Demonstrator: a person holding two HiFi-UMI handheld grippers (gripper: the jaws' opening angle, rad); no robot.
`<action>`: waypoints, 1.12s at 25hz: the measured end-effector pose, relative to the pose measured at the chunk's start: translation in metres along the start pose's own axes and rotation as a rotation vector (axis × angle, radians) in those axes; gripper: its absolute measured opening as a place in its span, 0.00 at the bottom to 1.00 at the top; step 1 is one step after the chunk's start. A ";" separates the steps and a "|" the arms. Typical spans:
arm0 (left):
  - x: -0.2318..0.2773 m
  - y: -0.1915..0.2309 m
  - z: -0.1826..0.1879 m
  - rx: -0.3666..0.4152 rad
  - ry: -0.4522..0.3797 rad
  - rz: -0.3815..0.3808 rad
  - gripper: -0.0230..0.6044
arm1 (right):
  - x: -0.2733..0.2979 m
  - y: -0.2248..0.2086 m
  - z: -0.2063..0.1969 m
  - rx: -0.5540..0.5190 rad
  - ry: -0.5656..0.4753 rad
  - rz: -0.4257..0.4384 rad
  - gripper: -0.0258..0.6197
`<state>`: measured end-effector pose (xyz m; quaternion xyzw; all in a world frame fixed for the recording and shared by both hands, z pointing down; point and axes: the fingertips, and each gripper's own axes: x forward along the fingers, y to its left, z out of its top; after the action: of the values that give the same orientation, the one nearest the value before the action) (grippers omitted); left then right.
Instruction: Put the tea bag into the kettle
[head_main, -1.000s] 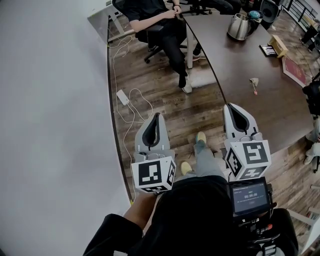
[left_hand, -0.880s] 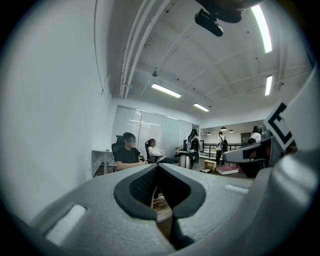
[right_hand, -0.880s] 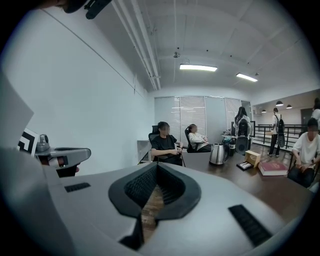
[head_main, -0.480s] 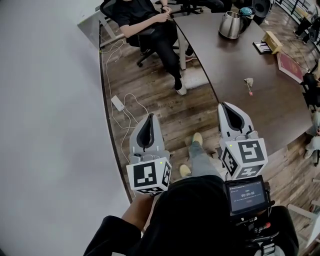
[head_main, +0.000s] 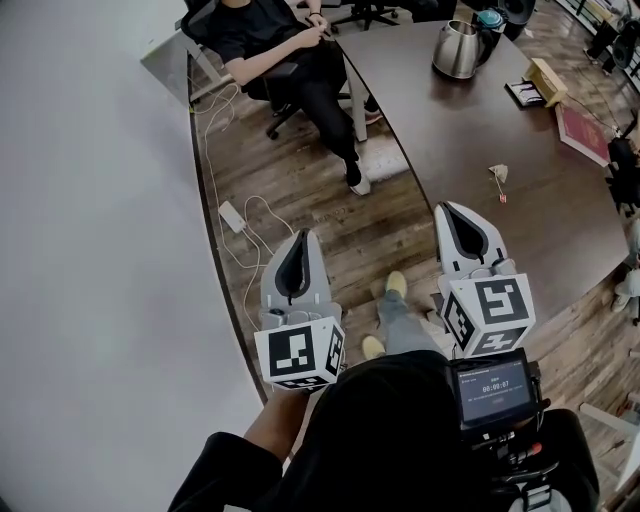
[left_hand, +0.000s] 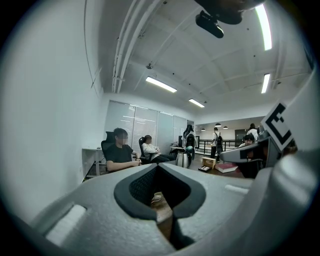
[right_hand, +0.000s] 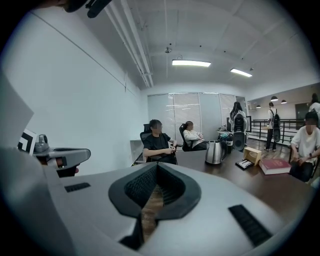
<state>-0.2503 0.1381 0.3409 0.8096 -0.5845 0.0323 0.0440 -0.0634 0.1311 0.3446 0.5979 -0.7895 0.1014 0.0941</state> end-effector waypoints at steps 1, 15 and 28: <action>0.008 0.000 0.001 0.001 0.004 -0.005 0.04 | 0.005 -0.004 0.001 0.002 0.003 -0.003 0.05; 0.114 -0.006 0.011 0.003 0.034 -0.020 0.04 | 0.080 -0.068 0.019 0.032 0.034 -0.020 0.05; 0.175 -0.031 0.033 0.067 0.030 -0.034 0.04 | 0.119 -0.122 0.034 0.078 0.002 -0.023 0.05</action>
<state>-0.1654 -0.0212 0.3253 0.8199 -0.5685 0.0633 0.0261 0.0210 -0.0204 0.3497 0.6102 -0.7778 0.1316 0.0727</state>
